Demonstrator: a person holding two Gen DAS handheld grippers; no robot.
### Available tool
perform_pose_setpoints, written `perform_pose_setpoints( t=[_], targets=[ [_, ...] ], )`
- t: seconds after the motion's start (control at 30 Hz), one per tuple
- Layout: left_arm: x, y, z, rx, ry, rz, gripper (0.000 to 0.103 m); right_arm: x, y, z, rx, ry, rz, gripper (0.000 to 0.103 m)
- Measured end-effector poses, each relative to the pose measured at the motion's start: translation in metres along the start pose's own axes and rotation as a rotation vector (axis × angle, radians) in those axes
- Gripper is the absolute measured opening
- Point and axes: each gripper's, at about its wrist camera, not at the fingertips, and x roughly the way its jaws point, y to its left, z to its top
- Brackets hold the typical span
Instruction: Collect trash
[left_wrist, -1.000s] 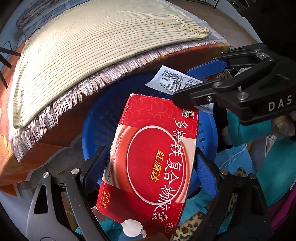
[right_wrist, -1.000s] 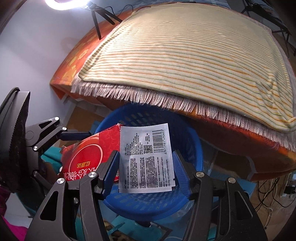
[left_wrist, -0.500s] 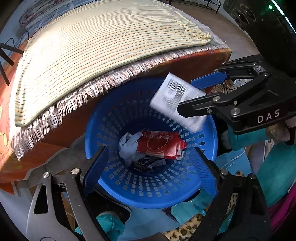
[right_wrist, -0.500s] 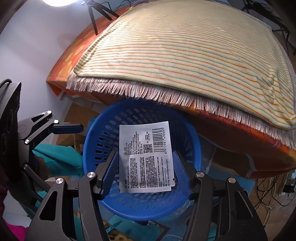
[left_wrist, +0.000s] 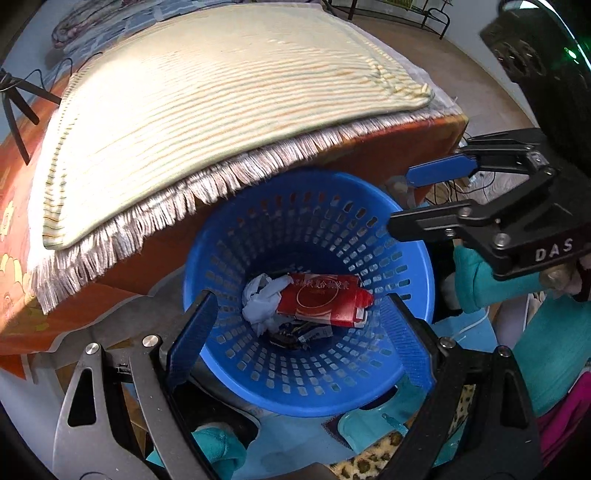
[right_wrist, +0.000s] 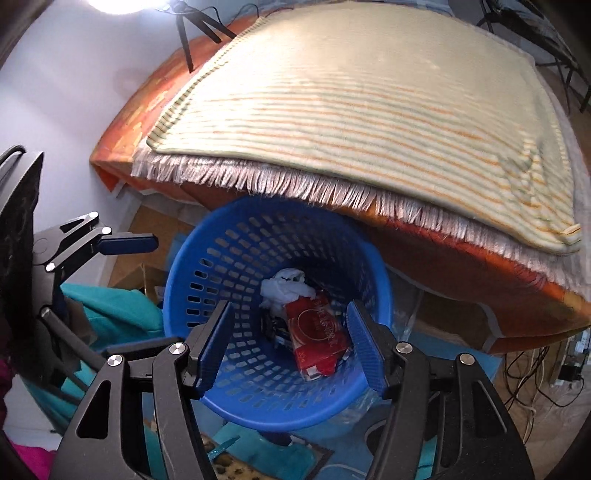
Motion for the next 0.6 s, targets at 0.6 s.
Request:
perform_pose_setpoints(
  t=[0.6],
  targets=[
    [-0.054, 0.021, 0.034, -0.098, -0.152, 0.09, 0.092, -0.068, 0.002, 0.022, -0.015, -0.169, -0.104, 0.062]
  ],
)
